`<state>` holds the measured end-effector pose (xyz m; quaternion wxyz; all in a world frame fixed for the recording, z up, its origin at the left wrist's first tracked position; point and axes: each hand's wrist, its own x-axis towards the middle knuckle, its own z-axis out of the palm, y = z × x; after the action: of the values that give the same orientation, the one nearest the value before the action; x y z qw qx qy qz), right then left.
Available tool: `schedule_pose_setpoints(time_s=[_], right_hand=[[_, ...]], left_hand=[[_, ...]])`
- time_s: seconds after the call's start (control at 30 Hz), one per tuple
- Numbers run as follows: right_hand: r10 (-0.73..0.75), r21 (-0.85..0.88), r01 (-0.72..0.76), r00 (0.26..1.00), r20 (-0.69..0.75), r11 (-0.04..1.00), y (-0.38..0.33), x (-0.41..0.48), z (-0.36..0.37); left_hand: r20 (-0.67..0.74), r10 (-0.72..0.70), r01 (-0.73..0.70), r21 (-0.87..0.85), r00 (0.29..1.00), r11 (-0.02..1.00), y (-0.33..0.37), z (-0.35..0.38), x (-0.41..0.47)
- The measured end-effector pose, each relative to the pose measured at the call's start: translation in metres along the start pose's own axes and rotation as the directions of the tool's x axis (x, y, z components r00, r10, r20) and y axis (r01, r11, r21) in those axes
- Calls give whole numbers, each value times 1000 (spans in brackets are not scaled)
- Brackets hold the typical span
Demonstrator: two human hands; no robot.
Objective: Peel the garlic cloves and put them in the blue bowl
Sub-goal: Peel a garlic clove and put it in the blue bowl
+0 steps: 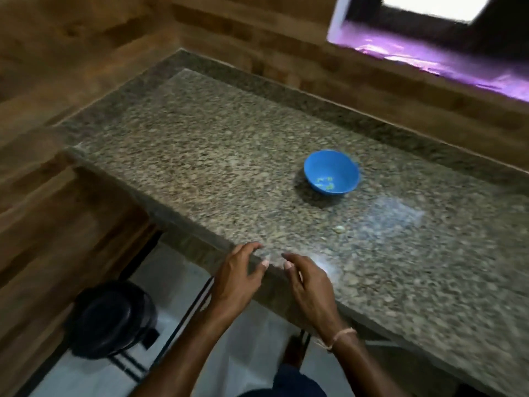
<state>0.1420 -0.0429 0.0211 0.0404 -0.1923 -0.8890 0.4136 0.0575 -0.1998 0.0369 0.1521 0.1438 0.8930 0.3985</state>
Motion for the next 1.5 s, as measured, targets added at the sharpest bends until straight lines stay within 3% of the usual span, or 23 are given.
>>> schedule_pose_setpoints(time_s=[0.37,0.6,0.83,0.93,1.07,1.17,1.27,1.37,1.43,1.5], right_hand=[[91,-273,-128,985,-147,953,115,67,-91],[345,-422,-343,936,-75,839,131,116,-110],[498,-406,-471,866,-44,783,120,141,-98],[517,-412,-490,854,-52,768,121,144,-94],[525,-389,-506,849,-65,770,120,143,-92],[523,-353,-516,848,-82,781,120,142,-94],[519,-328,-518,850,-91,790,121,140,-95],[504,-329,-507,858,-102,796,124,138,-96],[483,-331,-488,869,-102,808,127,137,-97],[467,-333,-470,879,-95,817,128,136,-98]], left_hand=[[159,116,-137,127,981,982,64,116,99],[249,298,-355,231,922,906,60,148,134],[165,266,-284,91,950,955,69,137,145],[57,259,-261,34,964,965,98,124,175],[-56,314,-308,105,948,946,136,115,223],[-18,339,-327,220,941,919,140,115,250],[-30,478,-451,288,878,845,137,119,236],[153,554,-575,187,818,797,120,137,190],[281,473,-521,130,835,843,101,156,168],[302,404,-461,147,863,875,89,172,161]])
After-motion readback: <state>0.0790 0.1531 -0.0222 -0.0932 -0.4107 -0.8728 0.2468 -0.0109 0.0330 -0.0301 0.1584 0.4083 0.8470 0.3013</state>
